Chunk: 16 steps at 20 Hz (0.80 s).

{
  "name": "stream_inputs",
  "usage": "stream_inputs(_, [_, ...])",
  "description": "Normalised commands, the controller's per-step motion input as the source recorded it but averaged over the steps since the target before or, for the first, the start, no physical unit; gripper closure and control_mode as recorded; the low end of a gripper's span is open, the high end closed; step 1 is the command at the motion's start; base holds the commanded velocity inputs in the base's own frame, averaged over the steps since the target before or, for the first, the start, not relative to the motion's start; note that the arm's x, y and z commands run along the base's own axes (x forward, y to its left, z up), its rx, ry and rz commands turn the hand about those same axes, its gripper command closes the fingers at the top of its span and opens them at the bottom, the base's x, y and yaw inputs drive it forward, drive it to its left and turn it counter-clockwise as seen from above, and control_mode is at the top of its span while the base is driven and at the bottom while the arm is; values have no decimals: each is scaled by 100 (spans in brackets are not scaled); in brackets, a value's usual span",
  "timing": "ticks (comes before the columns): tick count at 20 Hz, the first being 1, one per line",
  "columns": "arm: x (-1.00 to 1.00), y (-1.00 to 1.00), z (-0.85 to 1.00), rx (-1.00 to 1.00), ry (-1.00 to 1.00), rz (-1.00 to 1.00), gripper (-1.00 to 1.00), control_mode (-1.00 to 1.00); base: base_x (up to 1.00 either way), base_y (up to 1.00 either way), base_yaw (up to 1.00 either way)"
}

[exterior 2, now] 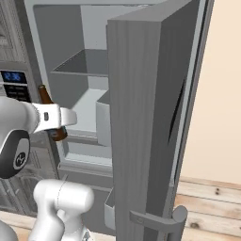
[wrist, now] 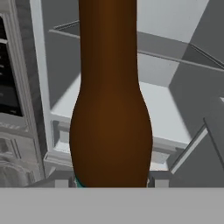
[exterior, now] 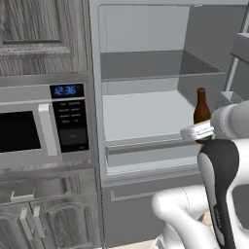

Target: Place the beer on the top shelf of the fridge to keep it out of children's reach, and place the apple and lemon wedge on lower shelves for easy access.

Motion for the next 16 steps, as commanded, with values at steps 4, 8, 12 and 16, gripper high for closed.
stream_inputs(4, [3, -12, 2, 1, -15, 2, 100, -100, 0, 0, 0])
stream_inputs(8, [0, 0, 31, 0, -29, 0, 100, -100, 0, 0, 0])
stream_inputs(12, [3, 3, 36, 0, -21, 0, 100, -100, 0, 0, 0])
stream_inputs(16, [5, 1, 37, 0, -6, 0, 100, -100, 0, 0, 0])
